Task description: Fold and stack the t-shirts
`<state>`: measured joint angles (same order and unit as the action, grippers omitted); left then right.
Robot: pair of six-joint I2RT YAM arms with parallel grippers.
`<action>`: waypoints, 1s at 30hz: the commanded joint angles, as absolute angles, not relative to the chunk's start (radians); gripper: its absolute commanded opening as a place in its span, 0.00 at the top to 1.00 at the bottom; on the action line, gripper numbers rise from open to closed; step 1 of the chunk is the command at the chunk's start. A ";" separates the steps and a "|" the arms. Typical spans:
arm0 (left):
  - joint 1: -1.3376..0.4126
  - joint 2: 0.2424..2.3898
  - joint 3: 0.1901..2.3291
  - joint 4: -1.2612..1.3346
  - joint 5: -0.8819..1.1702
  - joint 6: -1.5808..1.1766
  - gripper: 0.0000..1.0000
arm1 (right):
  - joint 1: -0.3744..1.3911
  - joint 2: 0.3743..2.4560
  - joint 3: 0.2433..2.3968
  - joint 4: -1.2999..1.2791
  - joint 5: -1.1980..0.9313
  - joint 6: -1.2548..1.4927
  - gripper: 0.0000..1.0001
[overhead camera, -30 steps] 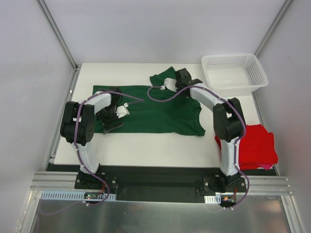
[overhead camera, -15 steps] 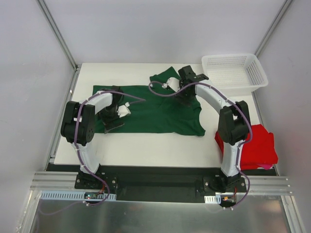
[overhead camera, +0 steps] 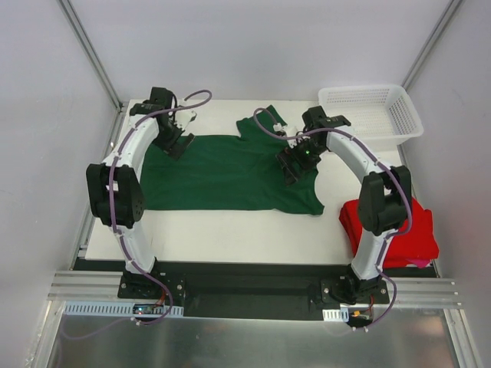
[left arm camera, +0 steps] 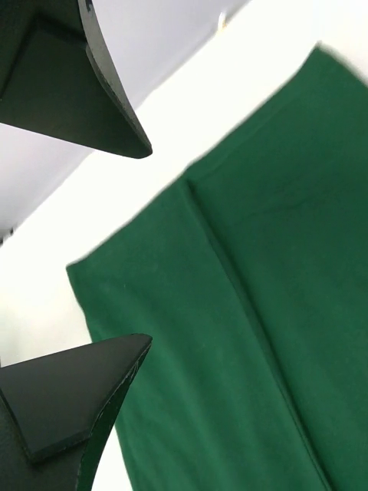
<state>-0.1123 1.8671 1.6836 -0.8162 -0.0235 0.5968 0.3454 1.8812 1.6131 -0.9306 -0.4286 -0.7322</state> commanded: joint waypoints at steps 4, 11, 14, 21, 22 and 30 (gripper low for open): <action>-0.058 1.965 1.686 -0.885 0.268 0.440 0.01 | 0.342 1.930 1.620 -0.864 -0.480 -0.658 0.04; -0.052 2.055 1.746 -0.902 0.308 0.454 0.01 | 0.350 1.941 1.589 -0.752 -0.390 -0.824 0.04; -0.052 2.074 1.749 -0.903 0.299 0.468 0.01 | 0.360 1.957 1.565 -0.723 -0.358 -0.890 0.04; -0.051 2.098 1.732 -0.900 0.285 0.498 0.01 | 0.359 1.986 1.549 -0.640 -0.327 -0.966 0.04; -0.051 2.109 1.733 -0.902 0.285 0.499 0.01 | 0.359 1.996 1.551 -0.632 -0.319 -0.976 0.04; -0.049 2.148 1.787 -0.902 0.247 0.529 0.01 | 0.342 2.108 1.689 -0.652 -0.262 -1.002 0.04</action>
